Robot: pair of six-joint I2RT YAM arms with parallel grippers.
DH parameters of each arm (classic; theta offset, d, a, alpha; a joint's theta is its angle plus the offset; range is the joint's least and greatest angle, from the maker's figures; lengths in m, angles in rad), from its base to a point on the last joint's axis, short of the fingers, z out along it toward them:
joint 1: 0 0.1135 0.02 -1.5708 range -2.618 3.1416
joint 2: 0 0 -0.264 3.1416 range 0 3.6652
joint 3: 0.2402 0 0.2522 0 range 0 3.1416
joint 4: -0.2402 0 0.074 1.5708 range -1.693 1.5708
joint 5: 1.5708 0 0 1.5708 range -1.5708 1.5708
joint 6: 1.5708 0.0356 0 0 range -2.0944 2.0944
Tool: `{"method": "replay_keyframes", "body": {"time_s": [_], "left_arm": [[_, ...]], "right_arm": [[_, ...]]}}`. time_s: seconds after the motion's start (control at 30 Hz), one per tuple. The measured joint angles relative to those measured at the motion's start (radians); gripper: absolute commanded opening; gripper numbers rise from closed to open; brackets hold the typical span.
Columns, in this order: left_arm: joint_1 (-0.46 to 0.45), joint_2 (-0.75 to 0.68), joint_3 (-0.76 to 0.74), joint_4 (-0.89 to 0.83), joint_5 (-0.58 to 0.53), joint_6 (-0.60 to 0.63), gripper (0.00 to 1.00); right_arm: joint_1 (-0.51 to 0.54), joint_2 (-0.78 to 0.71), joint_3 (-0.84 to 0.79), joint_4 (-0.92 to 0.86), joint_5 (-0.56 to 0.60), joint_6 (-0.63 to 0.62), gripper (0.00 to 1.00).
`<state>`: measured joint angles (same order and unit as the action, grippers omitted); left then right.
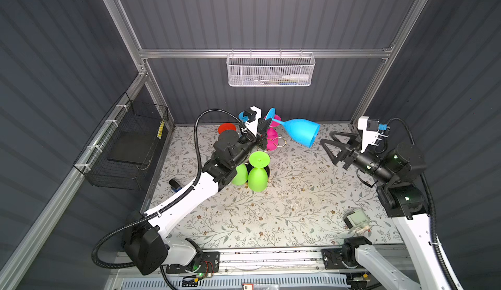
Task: Take the wine glass off the wine glass rack
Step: 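Close the right gripper on the light blue glass's bowl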
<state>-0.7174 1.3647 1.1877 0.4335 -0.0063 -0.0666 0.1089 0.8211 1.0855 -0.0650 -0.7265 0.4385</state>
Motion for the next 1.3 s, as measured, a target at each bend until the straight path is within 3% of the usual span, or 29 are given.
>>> {"method": "replay_keyframes", "body": {"time_s": [0.37,0.87,1.3], "left_arm": [[0.009,-0.012,-0.005,-0.015,0.008,-0.071,0.00],[0.014,0.002,-0.005,-0.015,0.051,-0.101,0.00],[0.021,0.005,-0.005,-0.015,0.055,-0.103,0.00]], "right_arm": [[-0.030,0.054,-0.023,0.032,-0.020,0.086,0.57],[0.026,0.180,-0.023,0.069,-0.004,0.134,0.47],[0.079,0.250,0.016,0.089,0.014,0.141,0.09]]}}
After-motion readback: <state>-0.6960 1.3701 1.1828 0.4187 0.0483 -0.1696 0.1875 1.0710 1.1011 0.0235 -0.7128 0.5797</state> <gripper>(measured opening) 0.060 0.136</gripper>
